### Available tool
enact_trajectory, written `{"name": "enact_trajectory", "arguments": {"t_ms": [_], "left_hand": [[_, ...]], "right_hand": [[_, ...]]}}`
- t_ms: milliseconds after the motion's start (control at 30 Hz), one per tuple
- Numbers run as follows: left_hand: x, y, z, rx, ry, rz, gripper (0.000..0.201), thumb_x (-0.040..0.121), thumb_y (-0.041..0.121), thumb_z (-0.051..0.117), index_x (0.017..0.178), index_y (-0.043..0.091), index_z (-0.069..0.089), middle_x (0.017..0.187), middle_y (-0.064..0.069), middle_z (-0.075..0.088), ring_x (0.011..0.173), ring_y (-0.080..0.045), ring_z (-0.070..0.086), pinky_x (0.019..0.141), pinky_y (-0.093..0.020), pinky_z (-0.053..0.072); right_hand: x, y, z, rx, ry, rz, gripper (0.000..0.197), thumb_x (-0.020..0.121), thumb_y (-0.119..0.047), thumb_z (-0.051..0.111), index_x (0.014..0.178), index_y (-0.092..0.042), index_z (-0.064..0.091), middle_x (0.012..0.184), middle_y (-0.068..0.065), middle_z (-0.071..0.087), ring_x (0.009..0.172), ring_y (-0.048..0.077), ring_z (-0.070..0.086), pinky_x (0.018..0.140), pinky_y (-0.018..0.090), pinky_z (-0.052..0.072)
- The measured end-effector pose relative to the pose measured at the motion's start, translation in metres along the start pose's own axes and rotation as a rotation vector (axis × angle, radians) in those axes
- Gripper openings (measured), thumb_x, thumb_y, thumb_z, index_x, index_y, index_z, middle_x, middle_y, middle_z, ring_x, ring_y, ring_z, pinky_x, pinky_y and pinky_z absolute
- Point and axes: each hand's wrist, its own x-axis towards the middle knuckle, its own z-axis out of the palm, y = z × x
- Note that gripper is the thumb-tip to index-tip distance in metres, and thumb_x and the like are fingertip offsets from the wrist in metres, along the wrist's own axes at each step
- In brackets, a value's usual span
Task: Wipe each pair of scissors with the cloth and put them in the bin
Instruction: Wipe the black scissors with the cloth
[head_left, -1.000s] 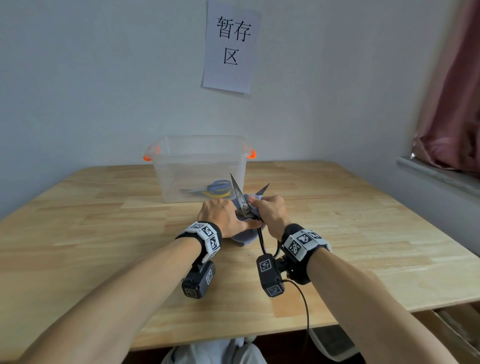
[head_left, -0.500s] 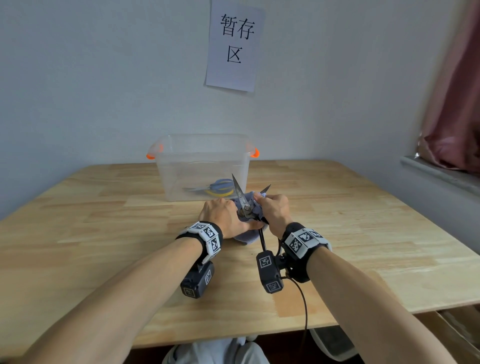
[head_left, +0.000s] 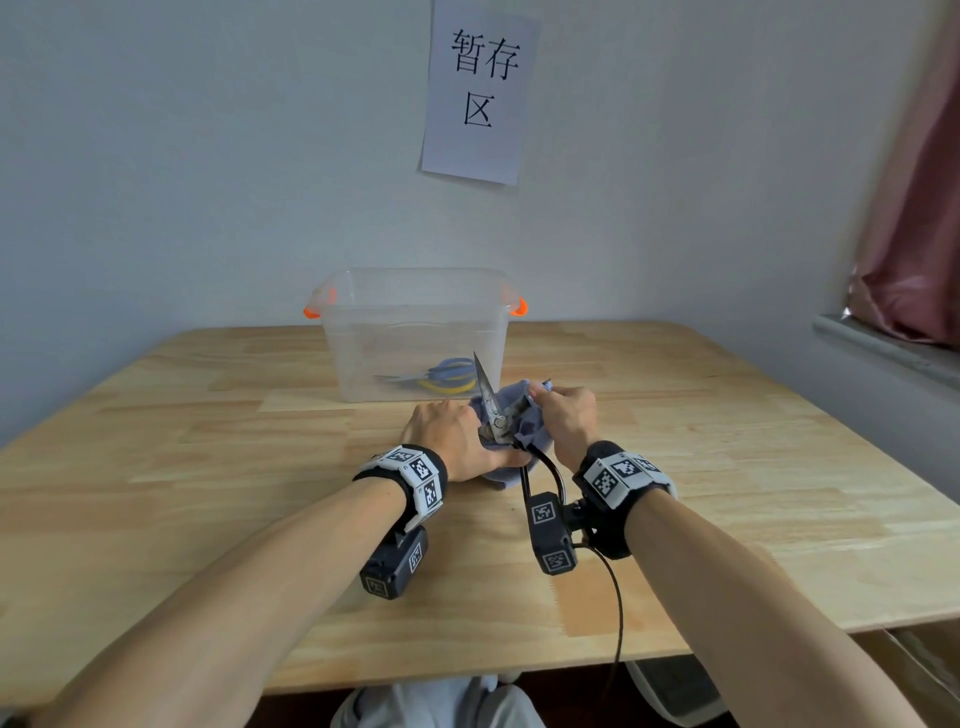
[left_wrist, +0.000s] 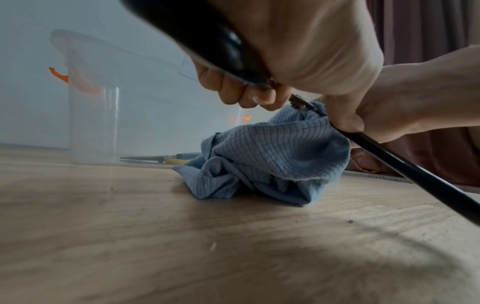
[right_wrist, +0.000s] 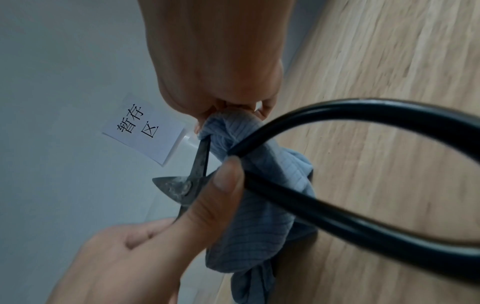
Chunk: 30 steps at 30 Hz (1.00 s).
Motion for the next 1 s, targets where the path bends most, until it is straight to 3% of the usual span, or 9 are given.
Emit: {"name": "enact_trajectory", "arguments": {"t_ms": [200, 333, 500, 567, 633, 667, 767, 833, 1000], "left_hand": [[-0.002, -0.003, 0.002, 0.005, -0.066, -0.014, 0.085, 0.057, 0.1, 0.046, 0.077, 0.019, 0.063, 0.077, 0.002, 0.061, 0.076, -0.02, 0.059, 0.065, -0.03, 0.043], [-0.004, -0.016, 0.005, -0.09, -0.078, -0.049, 0.077, 0.057, 0.099, 0.049, 0.066, 0.023, 0.059, 0.063, 0.006, 0.057, 0.067, -0.017, 0.058, 0.059, -0.029, 0.04], [-0.001, -0.021, -0.005, -0.079, -0.055, -0.07, 0.075, 0.061, 0.096, 0.05, 0.057, 0.021, 0.051, 0.06, 0.004, 0.057, 0.064, -0.019, 0.057, 0.055, -0.03, 0.036], [0.001, -0.017, -0.007, -0.063, -0.062, -0.055, 0.075, 0.062, 0.096, 0.048, 0.058, 0.021, 0.052, 0.062, 0.003, 0.057, 0.065, -0.019, 0.057, 0.056, -0.029, 0.038], [0.002, -0.016, -0.006, -0.051, -0.065, -0.043, 0.078, 0.06, 0.098, 0.046, 0.059, 0.02, 0.053, 0.062, 0.002, 0.059, 0.063, -0.018, 0.057, 0.056, -0.03, 0.042], [0.003, -0.015, -0.005, -0.049, -0.063, -0.041, 0.079, 0.059, 0.099, 0.045, 0.058, 0.02, 0.052, 0.062, 0.002, 0.06, 0.062, -0.017, 0.057, 0.057, -0.031, 0.044], [0.003, -0.014, -0.005, -0.048, -0.056, -0.046, 0.079, 0.06, 0.099, 0.045, 0.057, 0.02, 0.05, 0.06, 0.002, 0.059, 0.059, -0.016, 0.056, 0.057, -0.031, 0.044], [0.004, -0.013, -0.006, -0.048, -0.054, -0.043, 0.078, 0.061, 0.098, 0.044, 0.057, 0.02, 0.05, 0.06, 0.002, 0.059, 0.059, -0.015, 0.055, 0.057, -0.03, 0.043], [0.003, -0.008, -0.006, -0.066, -0.037, -0.043, 0.077, 0.058, 0.098, 0.049, 0.056, 0.021, 0.05, 0.057, 0.005, 0.055, 0.056, -0.013, 0.051, 0.053, -0.03, 0.036]], "right_hand": [[0.012, 0.002, -0.01, -0.03, 0.051, 0.007, 0.026, 0.088, -0.021, 0.072, 0.07, -0.003, 0.068, 0.081, 0.022, 0.07, 0.074, 0.031, 0.069, 0.073, 0.052, 0.061], [0.023, 0.001, -0.032, -0.094, 0.131, 0.007, 0.024, 0.094, -0.022, 0.066, 0.079, -0.003, 0.067, 0.082, 0.016, 0.066, 0.077, 0.026, 0.063, 0.074, 0.041, 0.056], [0.022, 0.012, -0.035, -0.18, -0.039, -0.011, 0.028, 0.093, -0.023, 0.066, 0.071, -0.006, 0.065, 0.077, 0.014, 0.064, 0.077, 0.026, 0.061, 0.068, 0.04, 0.053], [0.019, 0.01, -0.027, -0.178, -0.125, -0.022, 0.019, 0.091, -0.021, 0.069, 0.081, -0.005, 0.064, 0.082, 0.01, 0.062, 0.083, 0.025, 0.059, 0.065, 0.03, 0.049], [0.016, 0.005, -0.022, -0.173, -0.188, -0.03, 0.023, 0.088, -0.017, 0.074, 0.102, -0.006, 0.06, 0.093, 0.007, 0.058, 0.09, 0.024, 0.057, 0.071, 0.03, 0.047], [0.014, 0.002, -0.021, -0.176, -0.215, -0.021, 0.021, 0.086, -0.014, 0.075, 0.099, -0.007, 0.06, 0.089, 0.006, 0.056, 0.085, 0.023, 0.056, 0.07, 0.032, 0.045], [0.009, -0.002, -0.018, -0.136, -0.246, 0.021, 0.013, 0.081, -0.003, 0.075, 0.072, -0.002, 0.065, 0.076, 0.013, 0.064, 0.075, 0.025, 0.061, 0.073, 0.039, 0.053], [0.005, -0.004, -0.017, -0.11, -0.245, 0.054, 0.008, 0.078, -0.001, 0.077, 0.076, 0.003, 0.071, 0.083, 0.021, 0.071, 0.077, 0.029, 0.066, 0.078, 0.042, 0.057], [0.0, -0.008, -0.013, 0.018, -0.398, 0.161, 0.017, 0.085, 0.003, 0.066, 0.096, 0.017, 0.067, 0.1, 0.03, 0.07, 0.084, 0.034, 0.069, 0.071, 0.035, 0.057]]}}
